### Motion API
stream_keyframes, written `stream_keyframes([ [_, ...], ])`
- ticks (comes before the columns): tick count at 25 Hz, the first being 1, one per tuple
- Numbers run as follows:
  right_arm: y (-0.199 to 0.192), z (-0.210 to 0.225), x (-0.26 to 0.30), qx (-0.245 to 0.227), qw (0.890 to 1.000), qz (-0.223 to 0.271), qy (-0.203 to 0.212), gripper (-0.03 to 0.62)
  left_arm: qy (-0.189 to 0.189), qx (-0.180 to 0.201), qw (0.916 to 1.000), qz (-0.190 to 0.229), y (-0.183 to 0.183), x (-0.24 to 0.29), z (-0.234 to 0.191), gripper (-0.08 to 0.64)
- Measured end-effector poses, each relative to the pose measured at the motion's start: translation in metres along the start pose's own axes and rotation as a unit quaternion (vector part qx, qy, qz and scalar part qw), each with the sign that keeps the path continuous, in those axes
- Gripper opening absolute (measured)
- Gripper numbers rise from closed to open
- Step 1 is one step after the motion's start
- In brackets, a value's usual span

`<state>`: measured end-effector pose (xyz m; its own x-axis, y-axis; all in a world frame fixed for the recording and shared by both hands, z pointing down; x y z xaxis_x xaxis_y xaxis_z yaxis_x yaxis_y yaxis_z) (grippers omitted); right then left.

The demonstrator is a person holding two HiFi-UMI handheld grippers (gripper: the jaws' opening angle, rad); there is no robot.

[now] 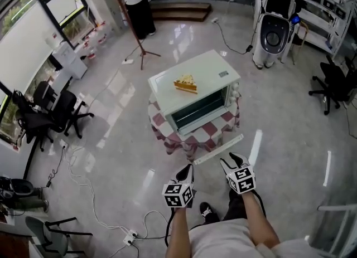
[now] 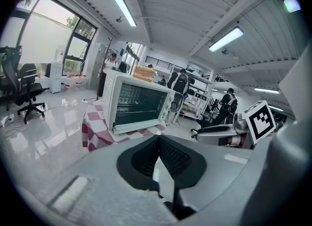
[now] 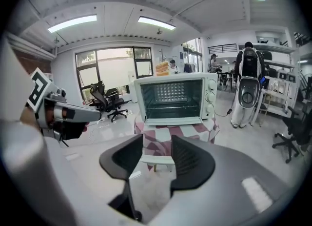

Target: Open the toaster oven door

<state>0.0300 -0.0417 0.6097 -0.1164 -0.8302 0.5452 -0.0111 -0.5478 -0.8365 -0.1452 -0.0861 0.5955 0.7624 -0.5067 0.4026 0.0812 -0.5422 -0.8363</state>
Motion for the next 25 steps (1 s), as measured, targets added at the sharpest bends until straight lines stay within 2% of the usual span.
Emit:
stream_keyframes([
  [6,-0.007,-0.013,-0.021,0.010,1.000,0.016,-0.014,0.160,-0.014,0.014,0.9998,0.001,-0.008,-0.013,0.009,0.005],
  [14,-0.023,-0.029,-0.038,0.020,0.999,0.026,-0.023,0.089,-0.024,0.033,0.9992,-0.004,-0.019,-0.031,0.018,0.005],
  [17,-0.024,-0.030,-0.043,0.026,0.999,0.031,-0.035,0.053,-0.027,0.041,0.9988,-0.007,-0.020,-0.036,0.022,0.005],
  [19,-0.026,-0.032,-0.043,0.026,0.998,0.031,-0.044,0.002,-0.029,0.046,0.9985,-0.009,-0.021,-0.039,0.023,0.005],
  [25,-0.031,-0.050,-0.039,0.015,0.999,0.021,-0.032,0.002,-0.036,0.052,0.9979,-0.011,-0.021,-0.035,0.024,0.005],
])
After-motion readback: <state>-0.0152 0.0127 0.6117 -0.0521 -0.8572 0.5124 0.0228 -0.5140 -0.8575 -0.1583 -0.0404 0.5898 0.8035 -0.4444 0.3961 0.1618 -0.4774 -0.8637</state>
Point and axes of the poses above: the fingertips, and each gripper's own axes: x forward along the fingers, z to its right, y out of its top, the point moved 3 cm from there along -x, backward along the fingers, and after that the axes turned 3 degrees about -y, right-handed, at the moved point
